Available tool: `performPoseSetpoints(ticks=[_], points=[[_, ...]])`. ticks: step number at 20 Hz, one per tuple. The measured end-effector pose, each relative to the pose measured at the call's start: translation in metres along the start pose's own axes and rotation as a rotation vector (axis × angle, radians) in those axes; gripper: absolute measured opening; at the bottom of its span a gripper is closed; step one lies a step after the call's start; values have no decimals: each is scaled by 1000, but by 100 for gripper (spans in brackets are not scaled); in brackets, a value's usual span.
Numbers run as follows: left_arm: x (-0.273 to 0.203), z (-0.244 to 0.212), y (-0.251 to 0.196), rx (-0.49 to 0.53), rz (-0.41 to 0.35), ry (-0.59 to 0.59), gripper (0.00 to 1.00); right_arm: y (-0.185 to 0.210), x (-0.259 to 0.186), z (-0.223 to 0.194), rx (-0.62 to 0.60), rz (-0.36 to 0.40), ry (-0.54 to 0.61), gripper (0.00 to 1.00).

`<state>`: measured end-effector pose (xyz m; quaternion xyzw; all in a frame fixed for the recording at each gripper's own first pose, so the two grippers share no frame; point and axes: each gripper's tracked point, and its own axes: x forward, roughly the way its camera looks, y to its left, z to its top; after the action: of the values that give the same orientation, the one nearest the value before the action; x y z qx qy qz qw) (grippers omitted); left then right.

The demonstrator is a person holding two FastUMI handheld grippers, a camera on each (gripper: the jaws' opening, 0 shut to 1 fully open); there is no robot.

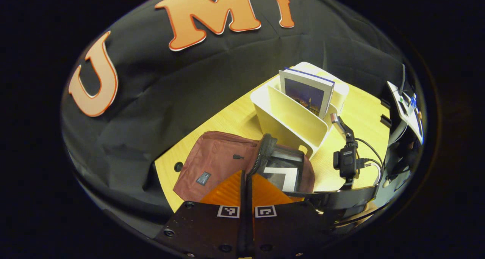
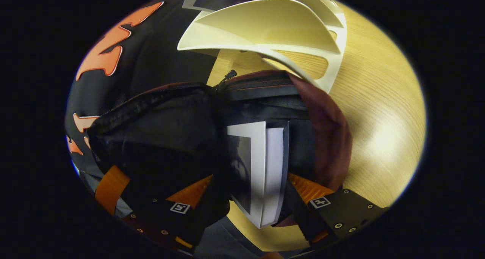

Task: Open the schoolbag, grab two books from the bookshelf and put them into the schoolbag.

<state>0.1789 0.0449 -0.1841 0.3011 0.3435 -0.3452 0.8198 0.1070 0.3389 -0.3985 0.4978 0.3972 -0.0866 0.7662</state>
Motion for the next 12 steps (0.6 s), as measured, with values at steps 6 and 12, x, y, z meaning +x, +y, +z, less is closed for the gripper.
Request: performPoseSetpoints(ticks=[6, 12], points=[[-7, -9, 1, -31, -18, -19, 1, -27, -51, 58, 51, -35, -155, 98], [-9, -26, -10, -94, -58, -14, 1, -30, -133, 136, 79, 6, -422, 98]])
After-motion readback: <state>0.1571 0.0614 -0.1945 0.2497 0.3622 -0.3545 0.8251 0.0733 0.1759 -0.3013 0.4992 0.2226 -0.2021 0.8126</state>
